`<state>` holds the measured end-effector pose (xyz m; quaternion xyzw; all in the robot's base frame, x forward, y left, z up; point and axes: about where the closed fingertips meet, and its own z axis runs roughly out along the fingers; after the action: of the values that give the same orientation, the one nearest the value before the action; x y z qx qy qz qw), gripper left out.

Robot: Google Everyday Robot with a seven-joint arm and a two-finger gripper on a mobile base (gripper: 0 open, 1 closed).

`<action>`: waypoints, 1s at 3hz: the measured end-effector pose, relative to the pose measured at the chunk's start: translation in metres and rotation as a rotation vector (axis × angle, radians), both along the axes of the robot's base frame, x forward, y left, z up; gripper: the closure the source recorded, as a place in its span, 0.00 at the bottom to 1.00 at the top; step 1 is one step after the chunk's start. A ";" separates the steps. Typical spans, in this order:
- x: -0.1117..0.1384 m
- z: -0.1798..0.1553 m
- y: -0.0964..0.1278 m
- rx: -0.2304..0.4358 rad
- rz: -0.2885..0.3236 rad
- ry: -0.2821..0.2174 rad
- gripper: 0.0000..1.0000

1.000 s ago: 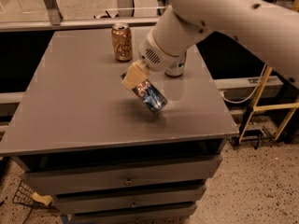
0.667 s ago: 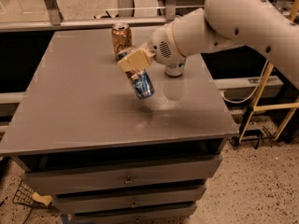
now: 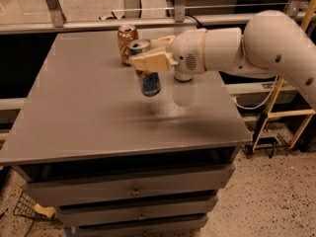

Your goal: Place redbull can upright

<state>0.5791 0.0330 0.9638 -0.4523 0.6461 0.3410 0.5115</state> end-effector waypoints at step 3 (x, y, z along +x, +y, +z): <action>-0.009 0.006 0.008 0.018 0.043 -0.107 1.00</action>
Offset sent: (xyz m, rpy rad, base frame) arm -0.0083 0.0090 0.0103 -0.0052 -0.0941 0.0393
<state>0.5699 0.0408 0.9699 -0.4790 0.6049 0.3329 0.5421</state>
